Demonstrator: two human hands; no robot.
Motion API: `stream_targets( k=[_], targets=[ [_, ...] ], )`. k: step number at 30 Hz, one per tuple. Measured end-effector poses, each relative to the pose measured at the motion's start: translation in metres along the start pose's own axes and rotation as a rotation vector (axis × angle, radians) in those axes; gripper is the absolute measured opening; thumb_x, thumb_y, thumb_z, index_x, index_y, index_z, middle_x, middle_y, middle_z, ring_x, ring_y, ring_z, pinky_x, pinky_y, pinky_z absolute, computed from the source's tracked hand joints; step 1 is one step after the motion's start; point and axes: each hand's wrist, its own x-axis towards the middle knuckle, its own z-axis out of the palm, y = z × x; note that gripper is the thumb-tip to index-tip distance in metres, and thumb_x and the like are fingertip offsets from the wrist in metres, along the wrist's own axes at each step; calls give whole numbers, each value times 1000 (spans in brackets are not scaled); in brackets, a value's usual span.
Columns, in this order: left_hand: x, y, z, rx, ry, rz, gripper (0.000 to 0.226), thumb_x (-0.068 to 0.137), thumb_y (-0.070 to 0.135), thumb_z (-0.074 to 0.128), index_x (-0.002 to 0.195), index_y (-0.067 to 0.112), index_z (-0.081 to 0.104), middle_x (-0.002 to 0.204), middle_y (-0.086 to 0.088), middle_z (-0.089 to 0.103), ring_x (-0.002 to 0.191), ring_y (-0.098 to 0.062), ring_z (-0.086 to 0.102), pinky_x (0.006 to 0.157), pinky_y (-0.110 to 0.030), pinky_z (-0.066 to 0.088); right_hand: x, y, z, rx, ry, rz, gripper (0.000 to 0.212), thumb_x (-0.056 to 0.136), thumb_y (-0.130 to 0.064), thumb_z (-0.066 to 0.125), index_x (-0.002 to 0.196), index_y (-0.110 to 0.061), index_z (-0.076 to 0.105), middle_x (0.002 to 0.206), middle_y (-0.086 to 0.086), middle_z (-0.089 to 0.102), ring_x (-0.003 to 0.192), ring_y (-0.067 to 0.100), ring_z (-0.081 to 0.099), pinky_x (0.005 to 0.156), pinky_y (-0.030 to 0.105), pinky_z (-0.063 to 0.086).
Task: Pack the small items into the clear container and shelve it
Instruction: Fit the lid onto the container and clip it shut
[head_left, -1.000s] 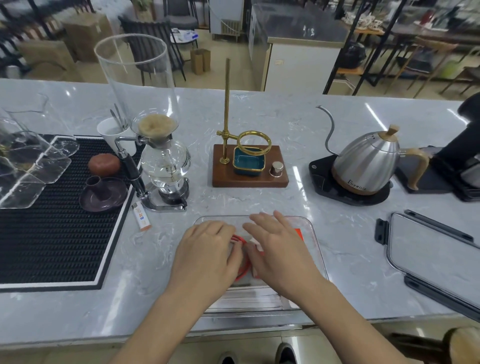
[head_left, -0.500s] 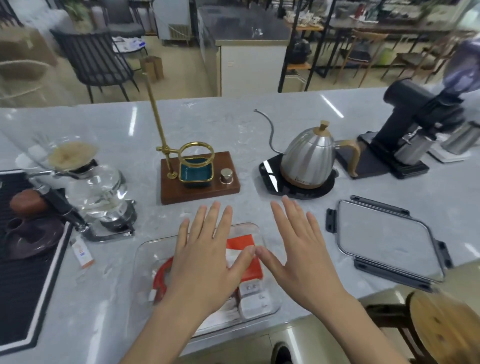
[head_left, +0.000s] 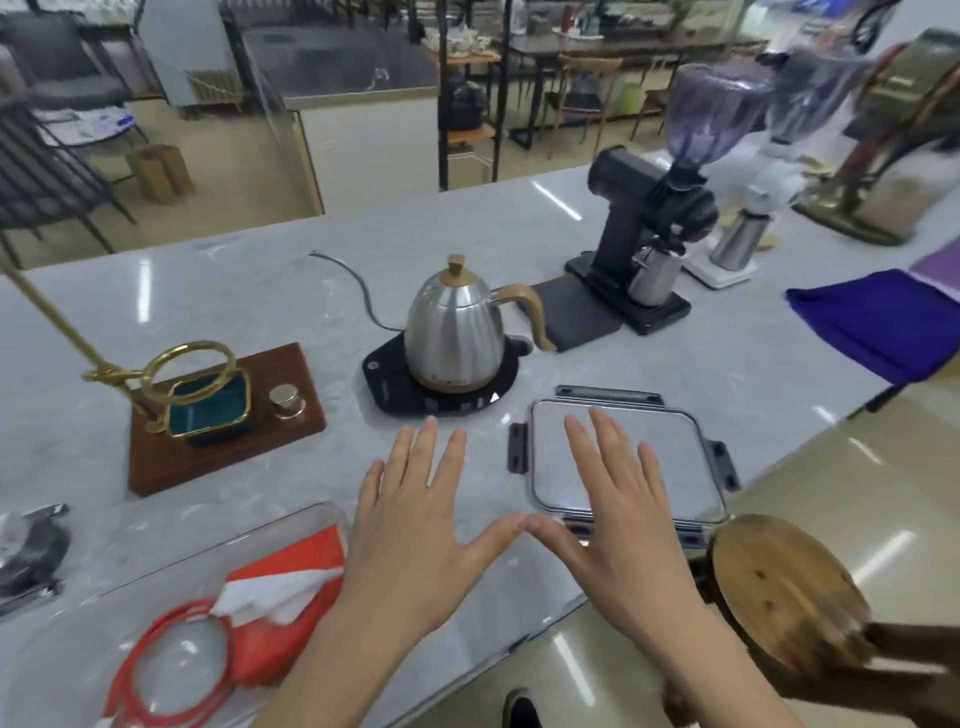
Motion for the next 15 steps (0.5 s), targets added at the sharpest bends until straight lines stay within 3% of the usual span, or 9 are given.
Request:
stream_targets(
  k=[7, 15],
  targets=[
    [30, 50, 26, -146, -94, 47, 105, 70, 93, 17, 156, 38, -7, 164, 18, -15, 151, -6, -17, 124, -35, -2, -7, 58, -11, 88, 9, 136, 94, 82, -84, 23, 156, -30, -1, 165, -8, -6, 151, 7, -10, 124, 43, 2],
    [69, 85, 69, -180, -141, 77, 86, 87, 77, 25, 158, 35, 1, 166, 13, -6, 153, -7, -10, 125, -36, 4, -13, 132, -18, 113, 16, 279, 90, 85, -76, 26, 157, -28, -2, 165, -10, -9, 150, 5, -12, 123, 35, -4]
  ],
)
